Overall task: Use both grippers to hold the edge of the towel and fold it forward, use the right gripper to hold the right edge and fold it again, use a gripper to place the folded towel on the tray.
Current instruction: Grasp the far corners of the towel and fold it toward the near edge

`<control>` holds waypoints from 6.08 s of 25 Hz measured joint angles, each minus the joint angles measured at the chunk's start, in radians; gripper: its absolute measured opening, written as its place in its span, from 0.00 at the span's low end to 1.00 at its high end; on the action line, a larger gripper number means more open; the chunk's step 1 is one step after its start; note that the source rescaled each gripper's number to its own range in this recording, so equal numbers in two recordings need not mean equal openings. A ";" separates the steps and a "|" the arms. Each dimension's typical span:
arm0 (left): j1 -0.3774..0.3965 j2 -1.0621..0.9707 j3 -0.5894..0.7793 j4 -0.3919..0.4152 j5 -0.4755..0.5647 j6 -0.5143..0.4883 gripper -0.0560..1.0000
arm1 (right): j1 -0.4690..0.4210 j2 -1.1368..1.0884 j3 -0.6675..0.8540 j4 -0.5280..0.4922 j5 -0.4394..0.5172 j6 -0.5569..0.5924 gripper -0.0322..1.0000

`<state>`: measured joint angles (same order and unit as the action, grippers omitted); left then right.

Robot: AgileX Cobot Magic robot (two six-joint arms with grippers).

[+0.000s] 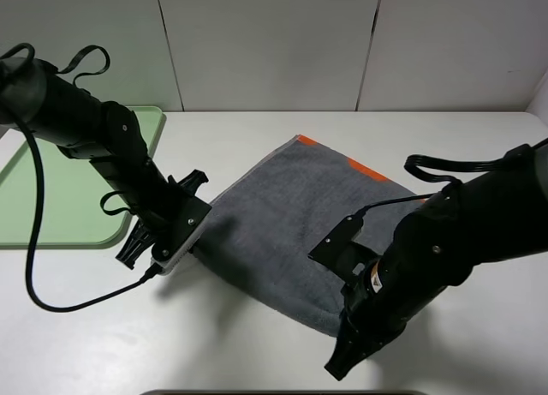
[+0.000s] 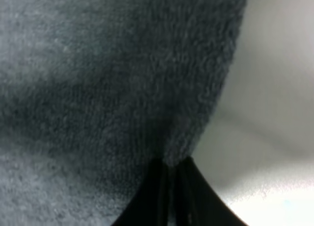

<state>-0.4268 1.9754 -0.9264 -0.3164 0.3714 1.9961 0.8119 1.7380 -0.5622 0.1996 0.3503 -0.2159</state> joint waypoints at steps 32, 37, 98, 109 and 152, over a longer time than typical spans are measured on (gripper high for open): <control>-0.001 -0.364 0.019 0.052 0.245 -0.128 0.05 | 0.002 -0.266 -0.186 0.009 0.407 0.030 0.03; -0.001 -0.402 0.019 0.052 0.288 -0.136 0.05 | 0.002 -0.339 -0.198 0.011 0.465 0.054 0.03; -0.007 -0.142 -0.292 0.015 0.147 -0.045 0.05 | 0.002 -0.459 -0.202 -0.059 0.434 0.162 0.03; -0.078 -0.079 -0.301 -0.006 0.001 -0.018 0.05 | 0.002 -0.459 -0.202 -0.176 0.489 0.263 0.03; -0.137 0.003 -0.301 -0.006 -0.221 0.004 0.05 | 0.002 -0.302 -0.205 -0.472 0.466 0.521 0.03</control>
<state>-0.5635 1.9784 -1.2273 -0.3223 0.1504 2.0000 0.8141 1.4365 -0.7669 -0.2722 0.8161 0.3051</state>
